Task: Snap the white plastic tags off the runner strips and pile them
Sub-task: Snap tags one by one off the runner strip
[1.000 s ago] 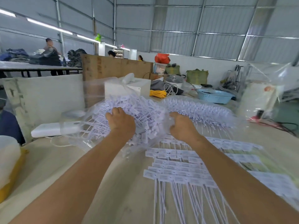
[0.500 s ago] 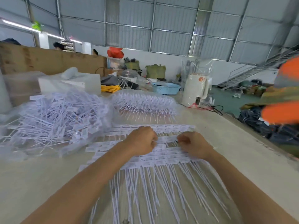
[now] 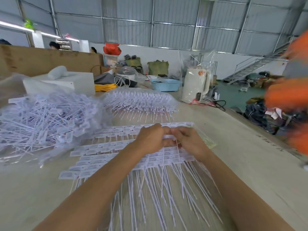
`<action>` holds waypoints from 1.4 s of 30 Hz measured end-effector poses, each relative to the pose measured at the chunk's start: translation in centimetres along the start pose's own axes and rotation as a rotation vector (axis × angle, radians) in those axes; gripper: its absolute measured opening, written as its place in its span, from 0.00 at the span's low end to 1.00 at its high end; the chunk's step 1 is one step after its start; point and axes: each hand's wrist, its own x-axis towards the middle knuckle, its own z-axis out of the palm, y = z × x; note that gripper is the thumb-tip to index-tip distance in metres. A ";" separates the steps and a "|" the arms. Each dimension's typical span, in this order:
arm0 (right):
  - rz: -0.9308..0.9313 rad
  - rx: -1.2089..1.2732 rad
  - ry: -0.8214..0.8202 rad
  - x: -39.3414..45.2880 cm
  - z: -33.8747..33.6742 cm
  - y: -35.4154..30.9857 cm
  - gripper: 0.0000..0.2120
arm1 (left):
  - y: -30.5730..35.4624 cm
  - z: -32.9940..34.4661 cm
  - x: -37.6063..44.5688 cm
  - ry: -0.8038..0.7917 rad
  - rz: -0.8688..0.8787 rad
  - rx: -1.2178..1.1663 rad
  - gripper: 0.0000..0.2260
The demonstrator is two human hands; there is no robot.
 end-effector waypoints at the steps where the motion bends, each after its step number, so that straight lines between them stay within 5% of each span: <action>1: 0.004 0.027 -0.040 -0.1 0.0 -0.1 0.10 | -0.1 0.1 0.0 0.040 0.009 -0.025 0.17; 5: 0.035 0.157 -0.071 -0.3 -0.3 -0.2 0.05 | -1.1 0.1 -0.5 0.076 -0.053 -0.300 0.20; 8: 0.029 0.183 -0.028 -0.3 -0.3 -0.4 0.07 | -1.4 -0.1 -0.7 0.040 -0.084 -0.445 0.08; 16: 0.070 0.349 -0.105 -0.8 -0.3 -1.1 0.04 | -0.3 -1.2 -0.7 0.066 -0.159 -0.660 0.15; 20: -0.056 0.278 -0.006 -1.0 -0.1 -1.4 0.05 | 0.3 -1.6 -0.2 0.058 -0.287 -0.876 0.14; 27: -0.238 0.017 0.172 -1.0 -0.1 -1.1 0.12 | -0.1 -2.6 -0.5 -0.273 -0.471 -1.343 0.12; 31: 0.062 0.506 0.332 -0.5 -2.9 -0.6 0.06 | -0.1 -2.7 -0.6 -0.172 -0.350 -1.000 0.11; 34: 0.250 1.016 0.201 -0.4 -4.0 -1.6 0.08 | 0.1 -2.7 -0.7 -0.178 -0.272 -0.811 0.10; 36: 0.291 0.984 0.052 -0.7 -3.5 -2.2 0.07 | 0.3 -2.8 -0.8 -0.198 -0.224 -0.691 0.11; 38: 0.280 0.700 -0.061 -1.0 -2.4 -2.7 0.04 | 0.5 -2.9 -0.8 -0.196 -0.189 -0.625 0.13; 42: 0.241 0.508 -0.120 -1.6 -0.5 -3.0 0.04 | 0.5 -3.0 -0.9 -0.173 -0.109 -0.592 0.11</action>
